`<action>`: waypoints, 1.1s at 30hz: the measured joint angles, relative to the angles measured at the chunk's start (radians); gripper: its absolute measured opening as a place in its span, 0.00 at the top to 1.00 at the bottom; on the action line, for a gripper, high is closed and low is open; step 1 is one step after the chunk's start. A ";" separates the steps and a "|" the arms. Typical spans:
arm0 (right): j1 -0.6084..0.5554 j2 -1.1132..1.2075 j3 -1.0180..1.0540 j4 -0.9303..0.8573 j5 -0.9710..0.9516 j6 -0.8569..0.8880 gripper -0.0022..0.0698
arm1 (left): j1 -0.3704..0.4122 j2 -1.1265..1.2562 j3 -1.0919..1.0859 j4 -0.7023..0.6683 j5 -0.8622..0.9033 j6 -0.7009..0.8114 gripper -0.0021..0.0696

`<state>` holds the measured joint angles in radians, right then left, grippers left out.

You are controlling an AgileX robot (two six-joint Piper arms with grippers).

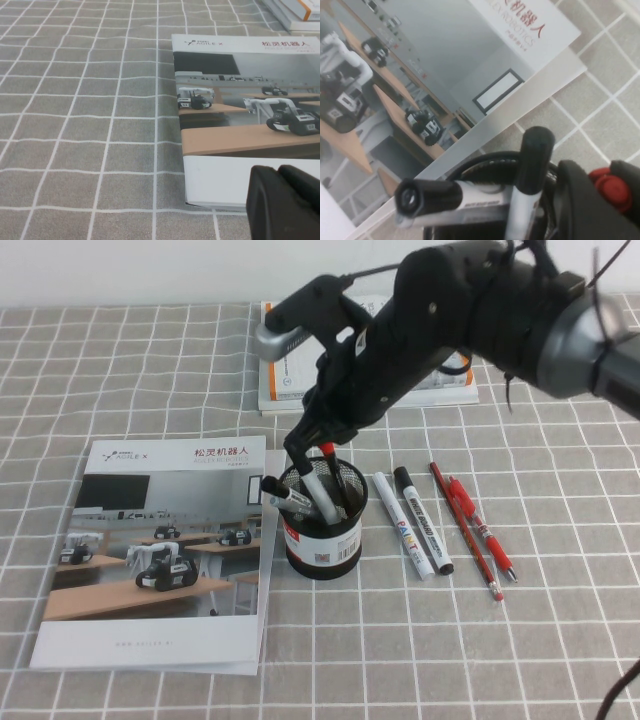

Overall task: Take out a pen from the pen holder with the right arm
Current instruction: 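Take a marker out of the pen holder and lay it on the table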

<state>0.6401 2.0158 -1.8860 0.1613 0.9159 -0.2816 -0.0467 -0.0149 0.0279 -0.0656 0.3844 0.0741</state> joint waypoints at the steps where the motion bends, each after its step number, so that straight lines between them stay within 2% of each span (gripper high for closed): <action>1: 0.000 -0.008 0.000 -0.002 0.002 0.000 0.88 | 0.000 0.000 0.000 0.000 0.000 0.000 0.98; 13: 0.000 -0.161 0.000 -0.014 0.041 0.017 0.88 | 0.000 0.000 0.000 0.000 0.000 0.000 0.98; 21: -0.011 -0.275 -0.002 -0.130 0.149 0.165 0.88 | 0.000 0.000 0.000 0.000 0.000 0.000 0.98; 27: -0.070 -0.304 -0.004 -0.218 0.313 0.287 0.88 | 0.000 0.000 0.000 0.000 0.000 0.000 0.98; 33: -0.164 -0.272 -0.004 -0.221 0.336 0.350 0.88 | 0.000 0.000 0.000 0.000 0.000 0.000 0.98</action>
<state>0.4758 1.7441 -1.8899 -0.0593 1.2522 0.0681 -0.0467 -0.0149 0.0279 -0.0656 0.3844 0.0741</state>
